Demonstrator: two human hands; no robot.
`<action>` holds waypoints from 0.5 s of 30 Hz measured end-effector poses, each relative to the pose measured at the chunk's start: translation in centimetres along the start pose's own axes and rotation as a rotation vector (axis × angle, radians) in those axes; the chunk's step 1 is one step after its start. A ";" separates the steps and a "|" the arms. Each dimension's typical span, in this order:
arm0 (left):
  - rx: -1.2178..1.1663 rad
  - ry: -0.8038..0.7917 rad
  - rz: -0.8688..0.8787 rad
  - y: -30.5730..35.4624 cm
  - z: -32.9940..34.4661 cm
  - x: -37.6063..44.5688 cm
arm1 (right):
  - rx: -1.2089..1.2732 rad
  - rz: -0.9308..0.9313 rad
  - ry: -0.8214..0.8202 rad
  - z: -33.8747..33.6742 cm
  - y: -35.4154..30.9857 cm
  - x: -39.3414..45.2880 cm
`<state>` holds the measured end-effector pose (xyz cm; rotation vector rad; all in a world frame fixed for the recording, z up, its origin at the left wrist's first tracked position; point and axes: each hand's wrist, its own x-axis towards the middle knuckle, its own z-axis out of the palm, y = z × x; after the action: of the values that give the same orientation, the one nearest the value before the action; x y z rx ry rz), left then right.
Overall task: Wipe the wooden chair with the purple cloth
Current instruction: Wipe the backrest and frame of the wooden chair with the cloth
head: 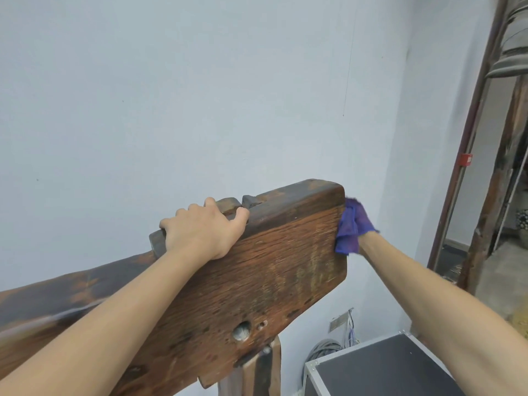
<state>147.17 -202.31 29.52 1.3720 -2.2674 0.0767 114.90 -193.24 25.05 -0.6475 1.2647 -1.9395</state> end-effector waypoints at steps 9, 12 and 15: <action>0.003 -0.012 0.007 0.2 -0.3 -0.1 | -1.474 -0.291 -0.127 6.5 -9.2 0.7; 0.002 -0.020 0.005 0.2 -0.2 -0.1 | -1.697 -0.348 -0.051 9.2 -9.5 -1.4; -0.005 -0.024 -0.001 0.2 -0.2 -0.1 | -1.639 -0.464 -0.290 13.0 -7.2 -3.5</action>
<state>147.13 -202.12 29.67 1.3789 -2.2850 0.0550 124.43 -195.80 36.67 -1.9945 2.4606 -0.5678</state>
